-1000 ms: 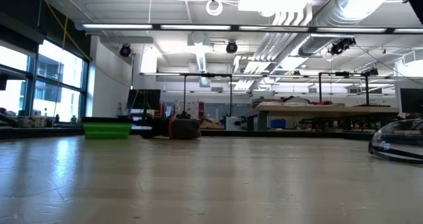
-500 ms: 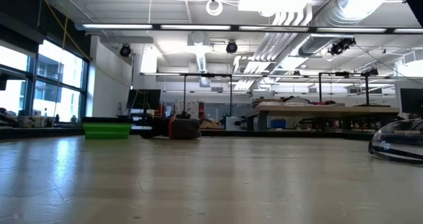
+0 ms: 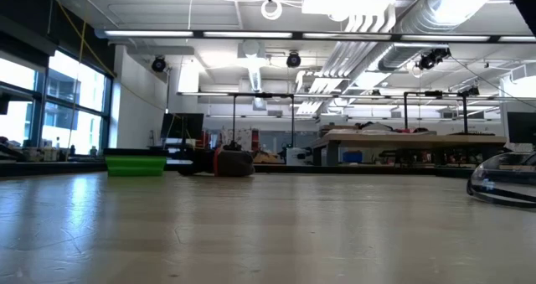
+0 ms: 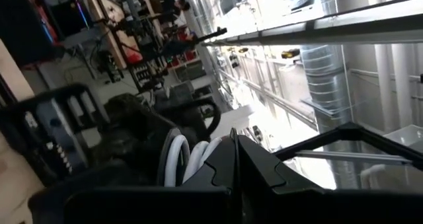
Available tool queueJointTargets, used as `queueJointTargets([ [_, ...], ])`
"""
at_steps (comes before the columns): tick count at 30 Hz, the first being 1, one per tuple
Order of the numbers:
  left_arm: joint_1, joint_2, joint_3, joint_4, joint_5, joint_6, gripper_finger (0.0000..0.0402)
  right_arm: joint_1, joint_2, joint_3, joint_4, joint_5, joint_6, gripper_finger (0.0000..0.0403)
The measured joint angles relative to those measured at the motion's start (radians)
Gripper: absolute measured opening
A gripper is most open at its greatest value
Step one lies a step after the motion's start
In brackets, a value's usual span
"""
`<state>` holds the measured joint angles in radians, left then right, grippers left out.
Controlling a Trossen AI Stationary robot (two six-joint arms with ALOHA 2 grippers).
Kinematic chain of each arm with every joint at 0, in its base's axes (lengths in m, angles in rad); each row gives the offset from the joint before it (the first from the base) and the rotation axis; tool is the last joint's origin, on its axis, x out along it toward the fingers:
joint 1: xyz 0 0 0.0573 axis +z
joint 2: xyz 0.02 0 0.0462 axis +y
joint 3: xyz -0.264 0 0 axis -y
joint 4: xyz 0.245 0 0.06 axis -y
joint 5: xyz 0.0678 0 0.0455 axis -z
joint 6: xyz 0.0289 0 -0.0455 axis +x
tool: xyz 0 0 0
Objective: Coil cords
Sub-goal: Coil the white wire on the spool
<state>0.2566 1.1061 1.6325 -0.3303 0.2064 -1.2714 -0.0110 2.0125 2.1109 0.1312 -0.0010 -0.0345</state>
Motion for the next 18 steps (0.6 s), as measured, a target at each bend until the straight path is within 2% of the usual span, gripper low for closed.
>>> queueJointTargets([
  [15,-0.054,-0.005,0.0,-0.089,0.031,-0.036,0.0,-0.011,0.0,0.0,0.046,-0.046,0.0,0.0],
  [18,-0.064,0.0,0.0,-0.093,0.006,-0.031,0.0,-0.012,0.0,0.0,0.045,-0.094,0.0,0.0],
])
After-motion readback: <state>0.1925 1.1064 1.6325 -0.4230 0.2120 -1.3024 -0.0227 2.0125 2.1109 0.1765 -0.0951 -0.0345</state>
